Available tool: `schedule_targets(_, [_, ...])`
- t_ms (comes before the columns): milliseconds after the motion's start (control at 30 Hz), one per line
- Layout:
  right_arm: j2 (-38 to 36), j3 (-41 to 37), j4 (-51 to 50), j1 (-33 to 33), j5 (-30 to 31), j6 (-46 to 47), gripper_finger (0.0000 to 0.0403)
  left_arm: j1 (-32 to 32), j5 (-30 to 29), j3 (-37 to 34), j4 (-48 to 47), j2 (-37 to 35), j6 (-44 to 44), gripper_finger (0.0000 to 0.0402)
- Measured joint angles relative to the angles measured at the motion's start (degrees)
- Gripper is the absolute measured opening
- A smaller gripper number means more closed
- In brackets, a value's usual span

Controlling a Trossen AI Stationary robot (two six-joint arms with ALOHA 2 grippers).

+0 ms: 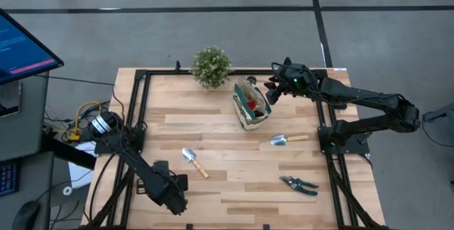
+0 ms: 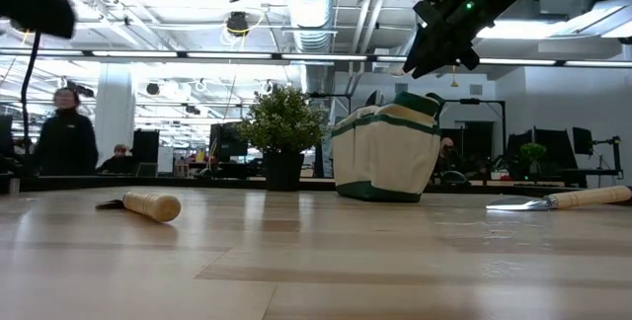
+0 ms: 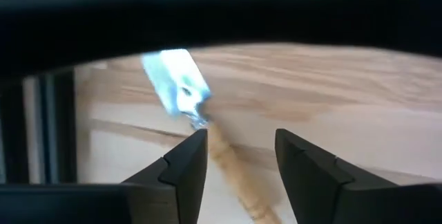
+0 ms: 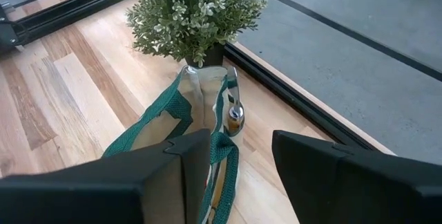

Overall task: Pick & Place Garden tools in Gardening bag
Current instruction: Put the brown trowel into the white gardening bag

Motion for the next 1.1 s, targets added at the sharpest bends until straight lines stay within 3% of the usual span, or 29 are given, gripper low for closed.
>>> schedule_targets(167, [0.0, 0.0, -0.3, 0.0, 0.1, 0.0, 0.0143, -2.2, 4.2, -1.9, 1.3, 0.0, -2.0, 0.0168])
schedule_targets(433, [0.0, 0.0, -0.6, 0.0, 0.0, 3.0, 0.0133, -2.4, 0.2, -5.4, 8.5, 0.1, -1.9, 0.017])
schedule_targets(833, [0.0, 0.0, -0.6, 0.1, 0.1, 3.0, 0.0132, -3.4, 2.7, -9.5, 16.3, 0.2, -2.4, 0.0164])
schedule_targets(1100, [0.0, 0.0, -0.6, 0.0, 0.0, 3.0, 0.0128, -3.5, 2.5, -9.5, 21.9, 4.6, -2.1, 0.0151])
